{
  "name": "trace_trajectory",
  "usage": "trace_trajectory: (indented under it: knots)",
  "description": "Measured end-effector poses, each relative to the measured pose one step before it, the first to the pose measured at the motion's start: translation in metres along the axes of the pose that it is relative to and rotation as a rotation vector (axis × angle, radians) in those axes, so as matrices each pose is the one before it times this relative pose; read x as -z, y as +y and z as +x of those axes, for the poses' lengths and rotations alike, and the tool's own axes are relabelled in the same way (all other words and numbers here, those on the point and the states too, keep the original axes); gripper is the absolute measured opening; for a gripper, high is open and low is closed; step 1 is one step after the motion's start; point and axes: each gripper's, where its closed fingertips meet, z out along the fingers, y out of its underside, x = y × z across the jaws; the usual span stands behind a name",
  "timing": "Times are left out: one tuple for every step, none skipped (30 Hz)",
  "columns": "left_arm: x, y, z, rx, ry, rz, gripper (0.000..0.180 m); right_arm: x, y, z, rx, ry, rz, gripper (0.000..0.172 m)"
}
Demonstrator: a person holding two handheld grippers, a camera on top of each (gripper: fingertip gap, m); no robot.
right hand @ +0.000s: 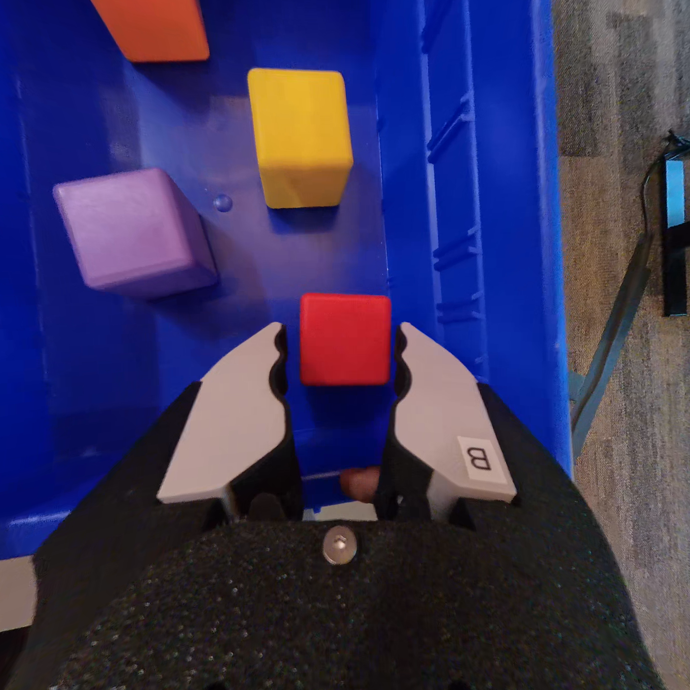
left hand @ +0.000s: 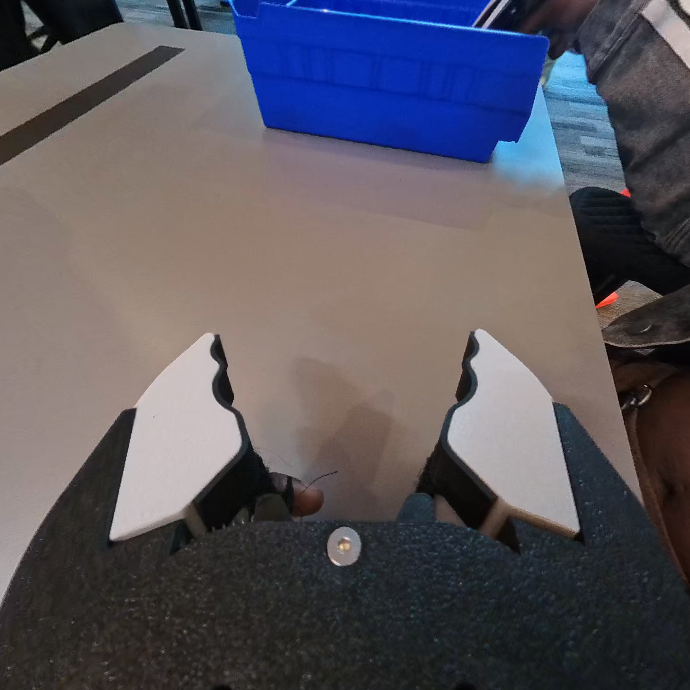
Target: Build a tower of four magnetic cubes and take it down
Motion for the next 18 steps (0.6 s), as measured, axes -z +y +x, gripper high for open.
trace_trajectory:
  knots:
    - [0.0025, -0.00166, -0.00179, 0.0041, -0.0177, -0.0024, 0.119, 0.00453, -0.00351, -0.0009, 0.0003, 0.0023, 0.0194, 0.061]
    - [0.00373, -0.00313, -0.00181, 0.0042, -0.023, 0.0032, 0.119, 0.00563, -0.00392, -0.00187, -0.0002, -0.0025, 0.0208, 0.064]
    - [0.00493, -0.00441, -0.00155, 0.0087, -0.0256, 0.0076, 0.119, 0.00635, -0.00444, -0.00238, 0.0019, -0.0024, 0.0212, 0.068]
    - [0.00617, -0.00428, -0.00267, 0.0167, -0.0362, 0.0029, 0.119, 0.00684, -0.00525, -0.0029, 0.005, -0.0005, 0.0231, 0.074]
    - [0.0075, -0.00407, -0.0029, 0.0131, -0.0418, -0.0019, 0.119, 0.00708, -0.00601, -0.00427, 0.0081, -0.0021, 0.0245, 0.078]
    - [0.00898, -0.00387, -0.00271, 0.0038, -0.0455, -0.0048, 0.119, 0.00693, -0.00669, -0.00574, 0.0108, -0.0059, 0.0253, 0.081]
    - [0.01051, -0.00486, -0.00271, 0.0014, -0.0479, -0.0011, 0.119, 0.00676, -0.00749, -0.00703, 0.0125, -0.0082, 0.0256, 0.085]
    - [0.01215, -0.00475, -0.00364, 0.0071, -0.052, -0.0024, 0.119, 0.00634, -0.00857, -0.00781, 0.014, -0.0088, 0.0281, 0.088]
    - [0.01361, -0.00386, -0.00562, 0.0114, -0.0607, -0.009, 0.118, 0.00592, -0.0095, -0.00882, 0.0156, -0.0114, 0.0309, 0.09]
    - [0.01484, -0.00338, -0.00807, 0.008, -0.0717, -0.0085, 0.117, 0.00518, -0.00949, -0.01004, 0.0172, -0.0171, 0.0285, 0.092]
    - [0.01547, -0.00247, -0.00962, 0.0035, -0.0718, -0.0066, 0.115, 0.00418, -0.00894, -0.01076, 0.0176, -0.0223, 0.024, 0.092]
    - [0.01567, -0.00099, -0.01099, 0.0048, -0.0694, -0.0093, 0.114, 0.00283, -0.0084, -0.011, 0.0183, -0.0244, 0.0205, 0.092]
    - [0.01501, 0.00032, -0.01233, 0.0034, -0.0651, -0.0099, 0.113, 0.00132, -0.00754, -0.01099, 0.0206, -0.0263, 0.0152, 0.092]
    - [0.01408, 0.00149, -0.01485, 0.0075, -0.0703, -0.0062, 0.11, -0.00022, -0.0062, -0.0111, 0.0224, -0.0294, 0.0068, 0.091]
    - [0.01233, 0.00351, -0.01797, 0.0129, -0.0798, -0.0106, 0.103, -0.002, -0.00474, -0.01072, 0.0227, -0.0303, -0.0021, 0.09]
    - [0.0096, 0.00715, -0.02003, 0.0124, -0.0833, -0.0291, 0.098, -0.00336, -0.00364, -0.00961, 0.0226, -0.0273, -0.0082, 0.089]
    - [0.00576, 0.01101, -0.01814, 0.0125, -0.065, -0.0487, 0.097, -0.00465, -0.00244, -0.00821, 0.0202, -0.0232, -0.0135, 0.086]
    - [0.00262, 0.01207, -0.01419, 0.0195, -0.0384, -0.0522, 0.098, -0.00536, -0.0008, -0.00657, 0.0166, -0.0183, -0.0198, 0.086]
